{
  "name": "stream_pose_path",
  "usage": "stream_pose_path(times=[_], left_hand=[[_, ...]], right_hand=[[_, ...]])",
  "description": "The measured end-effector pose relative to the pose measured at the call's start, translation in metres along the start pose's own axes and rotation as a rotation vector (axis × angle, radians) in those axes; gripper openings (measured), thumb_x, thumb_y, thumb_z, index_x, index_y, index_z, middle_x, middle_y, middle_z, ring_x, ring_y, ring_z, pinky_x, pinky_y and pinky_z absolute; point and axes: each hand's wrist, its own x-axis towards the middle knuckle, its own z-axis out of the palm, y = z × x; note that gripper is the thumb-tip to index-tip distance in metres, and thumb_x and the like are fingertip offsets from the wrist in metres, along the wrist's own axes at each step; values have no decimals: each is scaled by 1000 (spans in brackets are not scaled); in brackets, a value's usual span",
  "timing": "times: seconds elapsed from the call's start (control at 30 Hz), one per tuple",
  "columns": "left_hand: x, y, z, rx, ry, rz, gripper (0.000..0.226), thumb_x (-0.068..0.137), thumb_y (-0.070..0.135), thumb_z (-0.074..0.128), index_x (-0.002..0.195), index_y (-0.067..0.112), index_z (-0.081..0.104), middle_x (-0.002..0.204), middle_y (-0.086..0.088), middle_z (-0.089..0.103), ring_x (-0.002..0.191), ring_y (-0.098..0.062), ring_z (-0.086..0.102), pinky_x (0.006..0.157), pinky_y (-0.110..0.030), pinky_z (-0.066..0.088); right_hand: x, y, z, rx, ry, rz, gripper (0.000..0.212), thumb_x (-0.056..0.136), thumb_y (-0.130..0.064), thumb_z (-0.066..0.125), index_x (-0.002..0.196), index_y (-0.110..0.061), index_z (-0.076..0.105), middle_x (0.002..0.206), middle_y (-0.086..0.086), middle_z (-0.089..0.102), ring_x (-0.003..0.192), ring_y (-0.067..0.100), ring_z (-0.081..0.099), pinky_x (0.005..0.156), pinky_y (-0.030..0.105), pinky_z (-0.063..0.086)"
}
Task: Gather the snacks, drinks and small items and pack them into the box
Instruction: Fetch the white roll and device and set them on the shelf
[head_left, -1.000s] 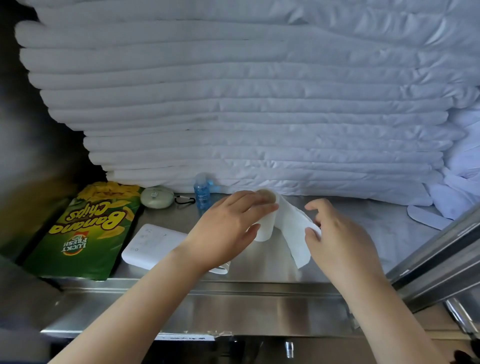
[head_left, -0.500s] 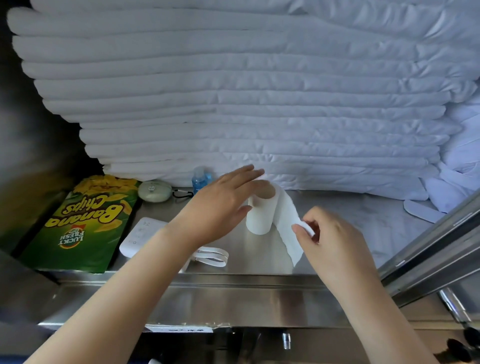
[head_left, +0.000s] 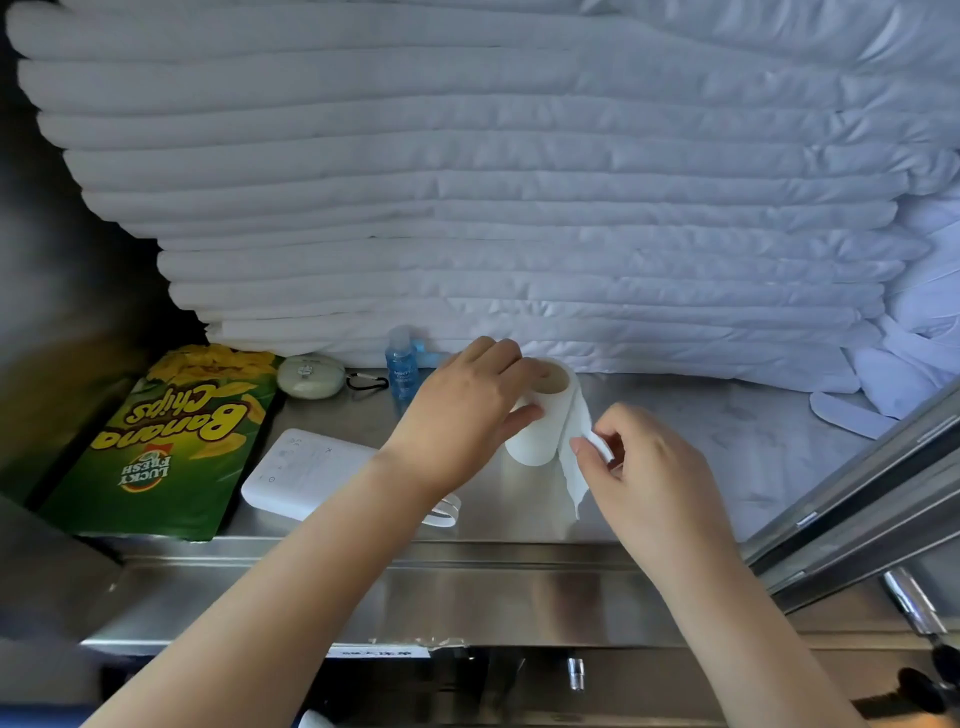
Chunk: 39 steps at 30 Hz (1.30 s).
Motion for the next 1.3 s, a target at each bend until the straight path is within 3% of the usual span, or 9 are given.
stream_pose_path(times=[0.13, 0.2, 0.3, 0.47, 0.67, 0.77, 0.97, 1.1, 1.3], left_hand=[[0, 4, 5, 1, -2, -25, 49, 77, 24, 76, 120, 8, 60, 97, -8, 59, 89, -28, 54, 75, -35, 46], [-3, -3, 3, -50, -45, 2, 60, 81, 28, 72, 134, 11, 49, 119, -7, 55, 109, -25, 50, 91, -31, 40], [-7, -14, -3, -125, -108, 39, 54, 86, 15, 63, 137, 15, 45, 145, 0, 39, 131, -18, 37, 103, -30, 36], [-5, -12, 1, -162, -89, 91, 38, 87, 0, 59, 123, 10, 60, 117, -5, 62, 110, -26, 55, 87, -39, 49], [2, -3, 8, -167, -32, 91, 33, 82, 8, 70, 114, 3, 64, 93, -7, 66, 86, -29, 55, 79, -33, 44], [5, 4, 9, -225, -18, 49, 33, 82, 9, 70, 115, 6, 64, 92, -2, 67, 83, -25, 51, 79, -27, 39], [4, 8, 1, -262, -60, 84, 41, 81, 2, 67, 121, 8, 61, 112, -7, 59, 94, -24, 54, 83, -31, 44], [3, -9, -9, -136, -61, 102, 44, 78, -4, 64, 120, 10, 63, 124, -9, 57, 103, -27, 55, 82, -39, 49], [4, -3, -1, -140, -78, 166, 26, 80, 1, 69, 106, 4, 69, 95, -13, 65, 89, -33, 60, 74, -40, 52]], right_hand=[[2, -1, 5, 17, 13, -8, 24, 87, -30, 59, 71, -21, 44, 63, -6, 46, 56, 11, 44, 50, 23, 33], [1, 0, 6, 18, 12, -19, 22, 87, -30, 59, 72, -21, 46, 63, -7, 47, 57, 10, 46, 50, 21, 33], [0, 1, 5, 32, 19, -23, 20, 87, -29, 60, 73, -23, 47, 61, -9, 50, 58, 8, 49, 50, 20, 34], [-1, 0, 6, 52, 37, -18, 16, 86, -30, 59, 76, -22, 49, 65, -7, 54, 62, 14, 53, 54, 29, 40], [3, 1, 12, 67, 97, -29, 13, 86, -25, 60, 78, -21, 52, 69, -10, 55, 63, 8, 52, 52, 11, 31], [5, 3, 15, 97, 121, -9, 11, 86, -24, 61, 80, -20, 53, 74, -10, 60, 69, 9, 58, 56, 24, 39], [6, 6, 16, 113, 164, 2, 8, 85, -24, 63, 82, -20, 57, 77, -10, 63, 71, 8, 60, 59, 24, 41], [7, 9, 16, 111, 161, -2, 7, 87, -27, 60, 84, -22, 57, 78, -13, 62, 72, 5, 59, 59, 23, 39], [9, 6, 19, 93, 196, -27, 9, 85, -21, 65, 83, -19, 56, 77, -13, 58, 70, 9, 59, 58, 24, 41]])
